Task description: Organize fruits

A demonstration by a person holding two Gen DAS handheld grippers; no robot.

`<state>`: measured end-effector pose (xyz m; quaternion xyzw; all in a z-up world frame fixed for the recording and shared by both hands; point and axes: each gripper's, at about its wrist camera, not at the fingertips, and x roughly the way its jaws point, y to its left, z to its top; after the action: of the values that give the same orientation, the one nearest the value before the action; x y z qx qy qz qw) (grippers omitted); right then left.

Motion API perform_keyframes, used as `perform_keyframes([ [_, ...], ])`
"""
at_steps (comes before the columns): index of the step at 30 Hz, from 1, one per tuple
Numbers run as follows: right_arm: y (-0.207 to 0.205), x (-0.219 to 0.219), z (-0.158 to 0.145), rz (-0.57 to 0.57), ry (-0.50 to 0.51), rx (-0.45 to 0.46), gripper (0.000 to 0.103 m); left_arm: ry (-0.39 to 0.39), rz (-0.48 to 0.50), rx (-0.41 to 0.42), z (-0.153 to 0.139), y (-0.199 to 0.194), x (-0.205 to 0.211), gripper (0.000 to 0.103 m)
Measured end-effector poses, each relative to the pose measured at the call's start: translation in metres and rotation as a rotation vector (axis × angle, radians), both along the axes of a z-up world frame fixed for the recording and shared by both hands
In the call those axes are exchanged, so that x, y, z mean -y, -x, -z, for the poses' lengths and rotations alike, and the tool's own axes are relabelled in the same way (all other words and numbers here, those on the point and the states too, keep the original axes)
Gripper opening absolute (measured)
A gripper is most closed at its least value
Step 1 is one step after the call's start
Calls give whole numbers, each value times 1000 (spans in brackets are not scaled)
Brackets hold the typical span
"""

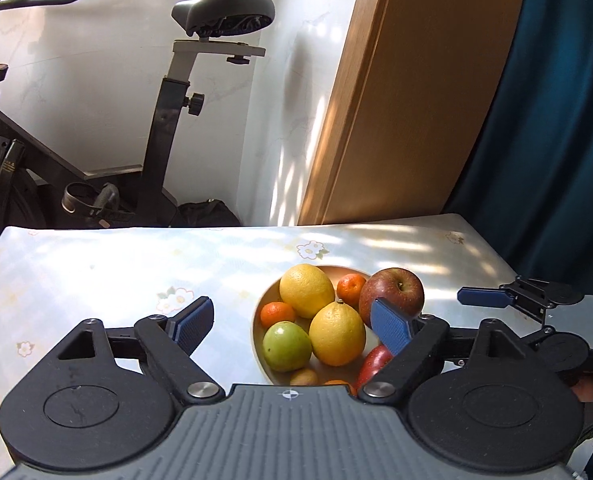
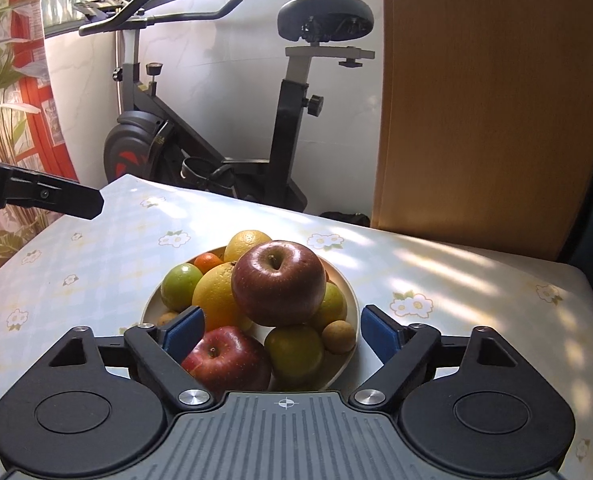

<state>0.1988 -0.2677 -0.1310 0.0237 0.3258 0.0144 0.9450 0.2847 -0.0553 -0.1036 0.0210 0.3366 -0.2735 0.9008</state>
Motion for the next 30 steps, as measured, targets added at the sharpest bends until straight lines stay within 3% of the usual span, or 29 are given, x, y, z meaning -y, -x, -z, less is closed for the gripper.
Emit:
perform_keyframes([
  [3,12,0,-11,51,-29,32,103,-31,-34,34,-7,13,-7,95],
  [6,24,-2,-21,88,-43,57,103,-69,-96,58,-13,27,-14,103],
  [9,37,-6,-32,128,-48,71,103,-120,-155,105,-21,44,-18,103],
  [19,72,-34,-67,164,-62,103,103,-52,-276,154,-55,87,-46,103],
  [30,106,-48,-98,179,-85,141,103,-62,-379,216,-87,118,-62,103],
])
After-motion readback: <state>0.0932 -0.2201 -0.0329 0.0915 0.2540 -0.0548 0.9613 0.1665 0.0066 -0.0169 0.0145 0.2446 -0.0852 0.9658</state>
